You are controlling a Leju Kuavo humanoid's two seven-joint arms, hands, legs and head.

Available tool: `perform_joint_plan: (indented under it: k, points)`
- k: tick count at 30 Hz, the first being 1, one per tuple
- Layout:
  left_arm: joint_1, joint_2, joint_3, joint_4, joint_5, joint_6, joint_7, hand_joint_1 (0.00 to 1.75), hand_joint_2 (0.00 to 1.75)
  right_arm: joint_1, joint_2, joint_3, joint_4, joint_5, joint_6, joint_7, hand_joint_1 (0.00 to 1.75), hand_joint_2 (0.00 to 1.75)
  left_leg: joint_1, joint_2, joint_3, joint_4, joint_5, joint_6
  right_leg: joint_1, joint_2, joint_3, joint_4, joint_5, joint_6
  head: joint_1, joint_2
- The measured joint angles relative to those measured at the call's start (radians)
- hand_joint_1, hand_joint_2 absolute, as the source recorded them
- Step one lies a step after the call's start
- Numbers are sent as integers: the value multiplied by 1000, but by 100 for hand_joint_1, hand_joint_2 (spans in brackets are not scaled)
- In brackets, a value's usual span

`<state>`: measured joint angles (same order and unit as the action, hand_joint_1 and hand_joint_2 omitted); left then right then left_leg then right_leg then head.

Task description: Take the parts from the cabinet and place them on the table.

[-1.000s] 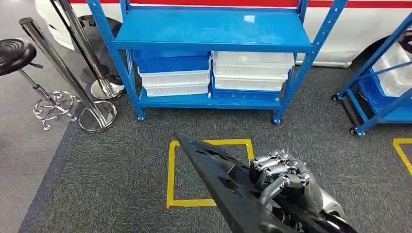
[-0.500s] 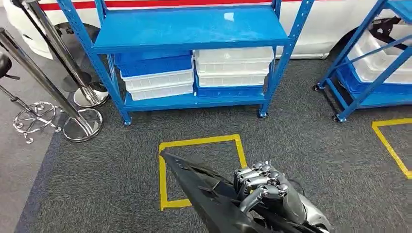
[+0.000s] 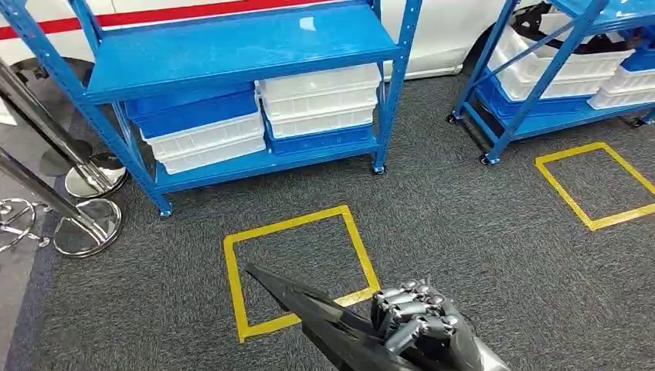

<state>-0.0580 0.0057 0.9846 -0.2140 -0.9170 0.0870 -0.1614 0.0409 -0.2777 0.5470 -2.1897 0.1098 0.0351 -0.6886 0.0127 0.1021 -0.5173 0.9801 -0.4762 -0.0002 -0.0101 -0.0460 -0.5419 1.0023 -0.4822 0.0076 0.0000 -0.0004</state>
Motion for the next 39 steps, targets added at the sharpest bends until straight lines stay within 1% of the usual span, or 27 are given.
perform_joint_plan:
  k: [2, 3, 4, 5, 7, 8, 10, 11, 12, 13, 15, 17, 18, 19, 20, 22, 23, 24, 26, 27, 28, 29, 33, 35, 36, 38, 39]
  points:
    - [0, 4, 16, 0, 14, 3, 2, 0, 175, 14, -13, -24, -16, -27, 27, -3, 175, 175, 1, 21, 5, -4, 0, -12, 0, 22, -6, -2, 5, -14, 0, 0]
    - [0, 11, 24, -2, 19, 4, 2, 0, 175, 16, -14, -35, -23, -38, 42, -4, 175, 175, 7, -10, 0, 9, -15, -21, -9, 28, -3, -7, 11, -22, 0, 0]
    - [1, 12, 31, -2, 23, 4, -1, 0, 175, 14, -14, -43, -28, -45, 59, -6, 175, 175, 8, -56, -18, 53, -53, -22, -8, 38, -5, -8, 14, -28, 0, 0]
    - [4, 21, 40, -2, 34, 3, -3, 0, 175, 14, -14, -51, -30, -51, 81, -7, 175, 175, 8, -80, -51, 130, -99, -21, -6, 46, -8, -8, 15, -34, 0, 0]
    - [13, 32, 60, -2, 49, 2, -7, 0, 175, 15, -10, -56, -30, -46, 104, -8, 175, 175, 8, -96, -127, 300, -172, -22, -1, 69, -12, -6, 16, -38, 0, 0]
    - [16, 39, 68, -2, 53, 1, -7, 0, 175, 15, -4, -56, -29, -37, 108, -8, 175, 175, 8, -96, -147, 340, -175, -21, 1, 81, -14, -4, 16, -38, 0, 0]
    - [18, 48, 79, -2, 55, -6, -7, 0, 175, 15, 15, -51, -27, -13, 94, -8, 175, 175, 7, -99, -121, 277, -116, -16, 2, 105, -11, -2, 16, -38, 0, 0]
    - [16, 53, 82, -2, 51, -8, -8, 0, 175, 15, 23, -45, -27, -3, 82, -8, 175, 175, 7, -108, -76, 175, -57, -11, 2, 120, -9, -1, 16, -38, 0, 0]
    - [16, 58, 84, -2, 50, -9, -8, 0, 175, 15, 29, -42, -27, 3, 73, -8, 175, 175, 7, -138, -36, 84, -12, -5, 2, 131, -7, 0, 15, -36, 0, 0]
    - [17, 66, 89, -2, 49, -10, -8, 0, 175, 14, 34, -40, -26, 6, 69, -8, 175, 175, 8, -196, -12, 25, -6, 4, 6, 141, -11, 5, 12, -32, 0, 0]
    - [18, 69, 98, -3, 49, -10, -8, 0, 175, 14, 41, -39, -26, 7, 69, -8, 175, 175, 6, -178, -5, 9, -12, 1, -1, 166, -25, 8, 17, -19, 0, 0]
    - [15, 72, 100, -5, 49, -10, -9, 0, 175, 15, 44, -37, -26, 8, 69, -8, 175, 175, 3, -156, -3, 5, -7, 8, -3, 192, -31, 3, 25, -5, 0, 0]
    - [13, 72, 100, -6, 49, -9, -9, 0, 175, 16, 44, -37, -26, 8, 65, -9, 175, 175, 17, -141, 0, -8, 1, 17, -4, 176, -31, 13, 17, -2, 0, 0]
    - [10, 72, 101, -7, 49, -8, -10, 0, 175, 16, 44, -36, -27, 5, 56, -9, 175, 175, 14, -128, 3, -11, 2, 23, 4, 105, -47, 45, -8, 3, 1, 0]
    - [11, 72, 103, -8, 50, -7, -10, 0, 175, 14, 44, -35, -27, 4, 47, -9, 175, 175, 11, -113, 3, -11, 1, 28, 3, 73, -78, 106, -47, 7, 0, 0]
    - [17, 72, 109, -8, 53, -5, -15, 0, 175, 15, 42, -33, -27, -5, 36, -9, 175, 175, 7, -82, 3, -10, -2, 31, -3, 57, -157, 265, -117, 16, 0, 0]
    - [17, 72, 113, -8, 56, -5, -18, 0, 175, 16, 40, -32, -27, -9, 36, -9, 175, 175, 7, -67, 3, -9, -3, 31, -6, 56, -183, 314, -126, 20, 0, 0]
    - [15, 72, 119, -8, 59, -3, -19, 0, 175, 17, 39, -30, -27, -14, 39, -9, 175, 175, 7, -53, 5, -9, -5, 30, -10, 54, -184, 314, -108, 23, 0, 0]
    - [10, 67, 128, -7, 71, -1, -19, 0, 175, 17, 32, -28, -26, -21, 52, -9, 175, 175, 7, -30, 13, -8, -12, 25, -14, 41, -116, 184, -26, 24, 0, 0]
    - [9, 64, 132, -7, 72, 1, -19, 0, 175, 17, 29, -26, -26, -23, 58, -9, 175, 175, 7, -20, 20, -8, -16, 20, -13, 19, -63, 88, 16, 22, 0, 0]
    - [9, 61, 135, -7, 74, 3, -19, 0, 175, 16, 26, -25, -26, -27, 61, -9, 175, 175, 6, -13, 26, -8, -20, 14, -7, -40, -27, 15, 22, 13, 0, 0]
    - [9, 56, 139, -7, 74, 3, -18, 0, 175, 14, 23, -24, -26, -34, 69, -9, 175, 175, -2, -4, 25, -3, -25, 6, 7, -45, -24, 7, 19, 2, 0, 0]
    - [2, 42, 148, -7, 69, 3, -21, 0, 175, 14, 13, -24, -23, -64, 97, -10, 175, 175, -2, 35, 31, -6, -33, -11, 4, 3, -34, 3, 25, -22, -1, 0]
    - [-3, 33, 148, -7, 65, -1, -26, 0, 175, 10, 11, -26, -20, -80, 109, -10, 175, 175, 7, -66, 3, 63, -86, -16, -1, 21, -33, -5, 31, -37, 0, 0]
    - [-1, 30, 148, -7, 64, 0, -27, 0, 175, 8, 11, -29, -19, -88, 112, -10, 175, 175, 7, -89, -37, 152, -133, -16, -1, 34, -35, -4, 32, -39, 0, 0]
    - [6, 27, 149, -7, 62, 0, -28, 0, 175, 9, 8, -35, -14, -93, 112, -10, 175, 175, 7, -97, -113, 308, -188, -19, 2, 61, -37, -3, 32, -40, 0, 0]
    - [8, 24, 149, -7, 59, 0, -28, 0, 175, 10, 7, -37, -11, -97, 121, -10, 175, 175, 7, -97, -128, 331, -180, -20, 2, 75, -37, 0, 32, -40, 0, 0]
